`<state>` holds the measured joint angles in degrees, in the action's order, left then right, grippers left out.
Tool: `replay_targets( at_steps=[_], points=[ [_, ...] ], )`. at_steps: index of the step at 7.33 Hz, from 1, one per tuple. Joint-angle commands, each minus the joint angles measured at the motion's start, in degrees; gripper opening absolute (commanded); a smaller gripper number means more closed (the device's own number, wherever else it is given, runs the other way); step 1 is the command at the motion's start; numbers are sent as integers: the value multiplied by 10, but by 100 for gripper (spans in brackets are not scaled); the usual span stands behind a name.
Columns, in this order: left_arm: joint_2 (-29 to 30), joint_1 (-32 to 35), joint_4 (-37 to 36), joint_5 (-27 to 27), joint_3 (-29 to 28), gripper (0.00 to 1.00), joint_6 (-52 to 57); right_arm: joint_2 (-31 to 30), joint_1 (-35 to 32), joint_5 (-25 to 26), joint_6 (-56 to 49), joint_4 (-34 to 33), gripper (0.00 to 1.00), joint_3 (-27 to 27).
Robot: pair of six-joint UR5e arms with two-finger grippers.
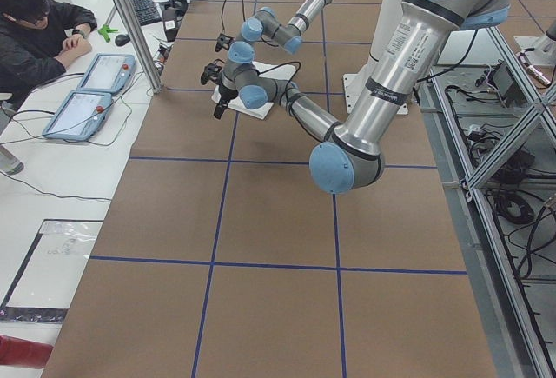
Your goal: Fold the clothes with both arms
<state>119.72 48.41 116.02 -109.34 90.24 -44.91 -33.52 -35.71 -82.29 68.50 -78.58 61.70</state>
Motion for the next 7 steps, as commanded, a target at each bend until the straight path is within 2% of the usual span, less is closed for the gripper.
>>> replay_targets(
  at_steps=[1,3,4,6,7],
  points=[
    [1,0,0,0,1,100,-1,3,-36,-80,-27,14,100,11],
    [-1,1,-2,-3,14,100,-1,-1,-53,-149,-37,-12,100,46],
    [-9,2,-5,-17,24,100,1,-13,-77,-201,-48,-54,100,88],
    [-78,25,-26,-39,106,100,13,-112,-124,-246,-161,-173,100,270],
    [-118,53,-48,-56,147,100,81,-169,-173,-306,-246,-233,100,354]
  ],
)
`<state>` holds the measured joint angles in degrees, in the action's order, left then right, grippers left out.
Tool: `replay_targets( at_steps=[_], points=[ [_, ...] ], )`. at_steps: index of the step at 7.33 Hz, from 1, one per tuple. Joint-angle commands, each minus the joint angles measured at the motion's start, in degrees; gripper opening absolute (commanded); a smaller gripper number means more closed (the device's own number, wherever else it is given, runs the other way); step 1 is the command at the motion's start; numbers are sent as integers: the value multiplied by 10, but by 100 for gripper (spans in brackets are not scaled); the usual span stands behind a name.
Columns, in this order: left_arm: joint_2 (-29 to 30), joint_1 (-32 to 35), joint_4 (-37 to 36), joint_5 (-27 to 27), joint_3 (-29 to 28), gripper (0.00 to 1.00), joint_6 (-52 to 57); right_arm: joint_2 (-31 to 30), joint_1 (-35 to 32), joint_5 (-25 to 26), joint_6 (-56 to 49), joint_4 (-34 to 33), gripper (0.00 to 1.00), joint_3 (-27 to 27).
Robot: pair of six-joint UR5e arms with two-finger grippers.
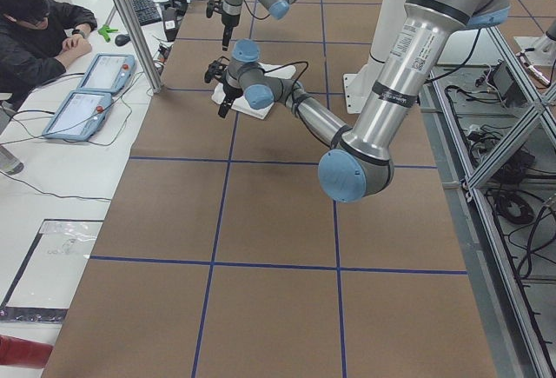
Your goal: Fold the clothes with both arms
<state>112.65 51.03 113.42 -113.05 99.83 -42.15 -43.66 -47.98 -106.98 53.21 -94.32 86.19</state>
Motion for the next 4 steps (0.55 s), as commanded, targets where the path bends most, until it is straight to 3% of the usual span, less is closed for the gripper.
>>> replay_targets(
  at_steps=[1,2,4],
  points=[
    [-80,72,-55,-26,75,100,139,-122,-89,-75,-156,-101,100,168],
    [-114,136,-71,-59,77,100,230,-178,-127,-109,-217,-110,100,202],
    [-166,277,-120,-109,62,100,437,-284,-231,-184,-398,-111,100,218]
  ],
)
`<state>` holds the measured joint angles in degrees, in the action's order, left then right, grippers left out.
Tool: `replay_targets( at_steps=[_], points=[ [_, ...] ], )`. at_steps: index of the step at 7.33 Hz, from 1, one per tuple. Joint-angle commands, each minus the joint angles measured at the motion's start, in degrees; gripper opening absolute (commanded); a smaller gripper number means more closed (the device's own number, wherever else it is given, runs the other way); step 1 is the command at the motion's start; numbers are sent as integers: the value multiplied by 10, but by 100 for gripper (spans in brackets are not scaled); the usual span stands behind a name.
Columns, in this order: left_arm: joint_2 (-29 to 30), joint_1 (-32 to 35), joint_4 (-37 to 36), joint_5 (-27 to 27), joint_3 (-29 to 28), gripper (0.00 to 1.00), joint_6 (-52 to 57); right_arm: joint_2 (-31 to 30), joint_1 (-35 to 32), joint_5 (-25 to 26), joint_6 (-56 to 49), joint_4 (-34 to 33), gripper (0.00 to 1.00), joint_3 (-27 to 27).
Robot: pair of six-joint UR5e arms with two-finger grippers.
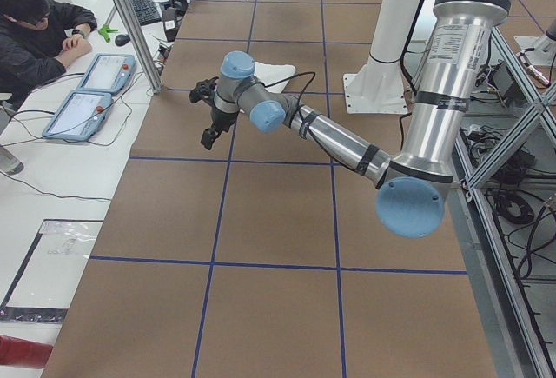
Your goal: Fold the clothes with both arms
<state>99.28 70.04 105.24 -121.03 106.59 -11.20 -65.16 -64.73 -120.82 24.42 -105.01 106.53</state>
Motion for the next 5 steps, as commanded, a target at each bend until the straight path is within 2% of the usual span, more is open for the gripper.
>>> replay_targets(
  at_steps=[1,3,4,5],
  points=[
    [-35,150,-101,-30,-8,100,198,-118,-114,-76,-194,-6,100,13],
    [-88,219,-125,-32,-15,100,301,-232,-179,-81,-352,1,100,21],
    [-110,222,-132,-33,-30,100,299,-276,-206,-80,-390,2,100,23],
    [-116,222,-123,-59,-108,100,296,-304,-217,-73,-394,2,100,21]
  ],
)
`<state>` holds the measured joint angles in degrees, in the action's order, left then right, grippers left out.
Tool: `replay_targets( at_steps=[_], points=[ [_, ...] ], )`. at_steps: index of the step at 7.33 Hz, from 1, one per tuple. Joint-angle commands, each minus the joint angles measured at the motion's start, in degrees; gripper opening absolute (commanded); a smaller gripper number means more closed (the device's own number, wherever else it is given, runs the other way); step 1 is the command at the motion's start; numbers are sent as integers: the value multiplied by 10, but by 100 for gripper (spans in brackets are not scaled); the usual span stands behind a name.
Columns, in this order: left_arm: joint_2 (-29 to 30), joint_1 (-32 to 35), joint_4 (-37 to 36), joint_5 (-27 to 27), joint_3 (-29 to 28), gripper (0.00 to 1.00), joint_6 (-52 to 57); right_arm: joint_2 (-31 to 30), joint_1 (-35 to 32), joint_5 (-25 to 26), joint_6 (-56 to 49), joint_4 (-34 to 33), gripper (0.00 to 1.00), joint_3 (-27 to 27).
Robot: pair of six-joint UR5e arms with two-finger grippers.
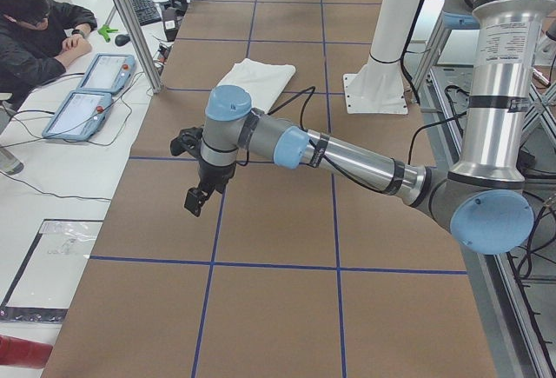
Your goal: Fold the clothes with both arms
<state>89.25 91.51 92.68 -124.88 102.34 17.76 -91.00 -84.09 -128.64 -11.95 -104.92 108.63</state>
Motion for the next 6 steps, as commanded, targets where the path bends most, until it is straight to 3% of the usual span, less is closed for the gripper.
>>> replay_targets(
  at_steps=[1,3,4,6],
  points=[
    [-14,14,26,-19,-80,100,8,-65,-28,1,-28,0,100,-1],
    [-23,15,24,-29,-92,100,5,-109,-39,2,-20,2,100,-4],
    [-26,16,24,-63,-91,100,4,-115,-55,-2,-20,5,100,-5],
    [-37,17,24,-98,-90,100,4,-122,-74,-41,-20,7,100,-6]
  ],
)
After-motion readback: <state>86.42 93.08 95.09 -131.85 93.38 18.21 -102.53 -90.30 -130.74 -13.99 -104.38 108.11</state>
